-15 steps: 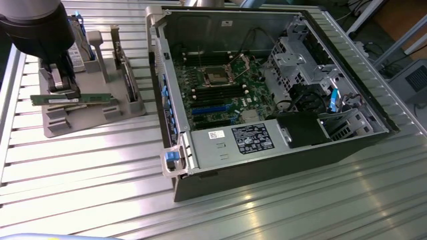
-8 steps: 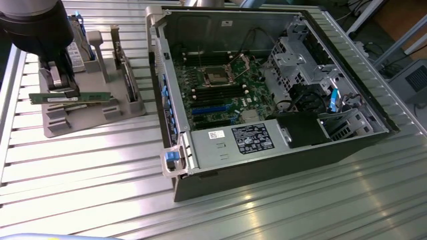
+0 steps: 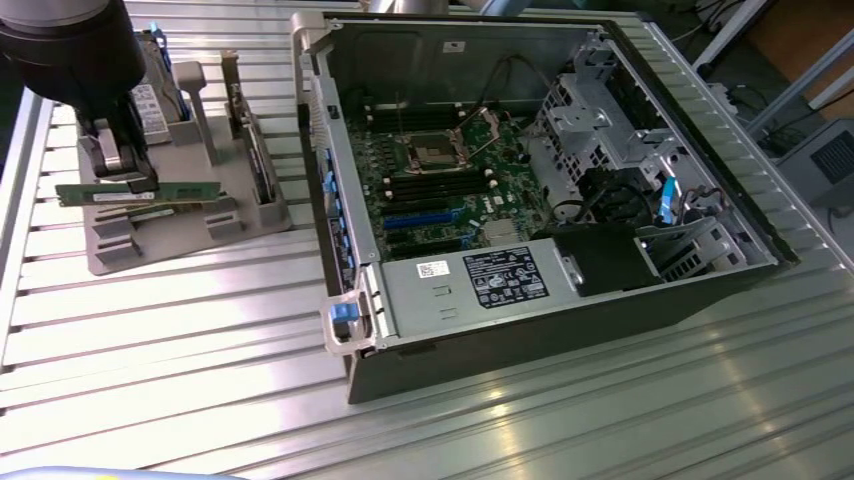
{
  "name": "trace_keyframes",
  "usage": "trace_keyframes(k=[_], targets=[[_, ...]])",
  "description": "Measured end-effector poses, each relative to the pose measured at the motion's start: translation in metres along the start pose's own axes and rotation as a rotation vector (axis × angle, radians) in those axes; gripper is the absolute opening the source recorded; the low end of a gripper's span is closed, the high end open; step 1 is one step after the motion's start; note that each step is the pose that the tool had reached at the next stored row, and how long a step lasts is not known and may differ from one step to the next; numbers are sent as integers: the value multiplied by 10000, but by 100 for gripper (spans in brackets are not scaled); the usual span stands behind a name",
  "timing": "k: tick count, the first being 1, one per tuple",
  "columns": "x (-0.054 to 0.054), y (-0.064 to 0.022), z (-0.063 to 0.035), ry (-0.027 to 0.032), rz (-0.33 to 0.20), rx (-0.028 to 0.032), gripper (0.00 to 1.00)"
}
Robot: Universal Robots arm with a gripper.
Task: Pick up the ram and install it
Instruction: 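Pick up the ram and move it above insertion slot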
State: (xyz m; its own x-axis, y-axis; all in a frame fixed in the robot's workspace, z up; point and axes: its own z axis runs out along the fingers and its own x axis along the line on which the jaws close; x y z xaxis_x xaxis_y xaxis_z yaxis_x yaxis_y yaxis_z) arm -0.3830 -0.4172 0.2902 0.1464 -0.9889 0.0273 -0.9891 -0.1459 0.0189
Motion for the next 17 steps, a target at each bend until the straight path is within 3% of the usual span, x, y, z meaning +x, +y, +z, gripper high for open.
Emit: trace_keyframes(k=[17], targets=[[2,1,-64,9,0,-2,12]])
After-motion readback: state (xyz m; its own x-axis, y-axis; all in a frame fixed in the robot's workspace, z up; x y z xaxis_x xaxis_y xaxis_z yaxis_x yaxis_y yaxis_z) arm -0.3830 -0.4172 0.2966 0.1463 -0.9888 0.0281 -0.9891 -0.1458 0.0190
